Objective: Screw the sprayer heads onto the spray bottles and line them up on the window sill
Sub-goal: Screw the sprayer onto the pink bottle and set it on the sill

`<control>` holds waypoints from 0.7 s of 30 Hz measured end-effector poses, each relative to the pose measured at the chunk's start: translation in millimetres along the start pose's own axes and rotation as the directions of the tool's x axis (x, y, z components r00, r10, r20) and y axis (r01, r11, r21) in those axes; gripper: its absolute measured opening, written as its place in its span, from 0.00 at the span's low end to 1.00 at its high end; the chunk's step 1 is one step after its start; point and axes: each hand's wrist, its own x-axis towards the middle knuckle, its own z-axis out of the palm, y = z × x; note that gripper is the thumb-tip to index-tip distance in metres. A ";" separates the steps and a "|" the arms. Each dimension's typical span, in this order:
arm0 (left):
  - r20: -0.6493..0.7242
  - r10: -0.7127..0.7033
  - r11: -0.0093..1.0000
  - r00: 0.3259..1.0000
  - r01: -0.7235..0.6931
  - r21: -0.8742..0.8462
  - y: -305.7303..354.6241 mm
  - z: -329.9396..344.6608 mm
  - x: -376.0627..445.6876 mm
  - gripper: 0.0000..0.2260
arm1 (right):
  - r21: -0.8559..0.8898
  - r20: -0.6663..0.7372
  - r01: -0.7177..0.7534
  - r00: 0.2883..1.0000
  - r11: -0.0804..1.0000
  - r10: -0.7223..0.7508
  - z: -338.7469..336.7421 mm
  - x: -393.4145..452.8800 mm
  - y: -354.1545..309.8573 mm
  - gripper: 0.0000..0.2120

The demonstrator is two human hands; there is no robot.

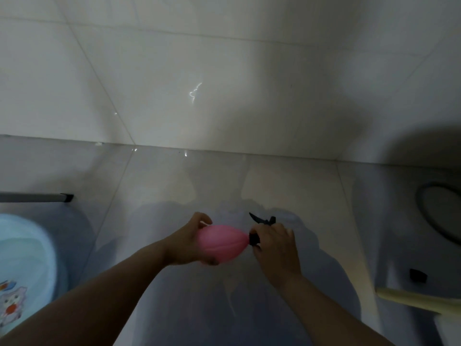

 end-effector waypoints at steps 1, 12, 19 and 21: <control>0.015 -0.044 0.986 0.999 0.046 -0.157 5.6 -2.6 0.1 0.36 | 0.024 -0.031 0.006 1.000 1.000 -0.005 -4.4 3.6 5.3 0.13; 0.114 -0.277 0.640 0.954 0.272 -0.719 34.6 -35.9 3.4 0.42 | 0.094 -0.127 0.274 0.957 0.957 -0.262 -68.6 53.7 2.4 0.11; 0.096 -0.047 0.491 0.994 0.107 -0.865 53.8 -48.3 1.7 0.31 | 0.118 0.014 0.245 0.969 0.962 -0.248 -114.7 89.4 9.1 0.17; 0.112 0.025 0.474 0.993 0.087 -0.876 56.4 -48.4 2.2 0.34 | 0.110 0.016 0.221 0.975 0.969 -0.224 -124.4 96.7 10.4 0.17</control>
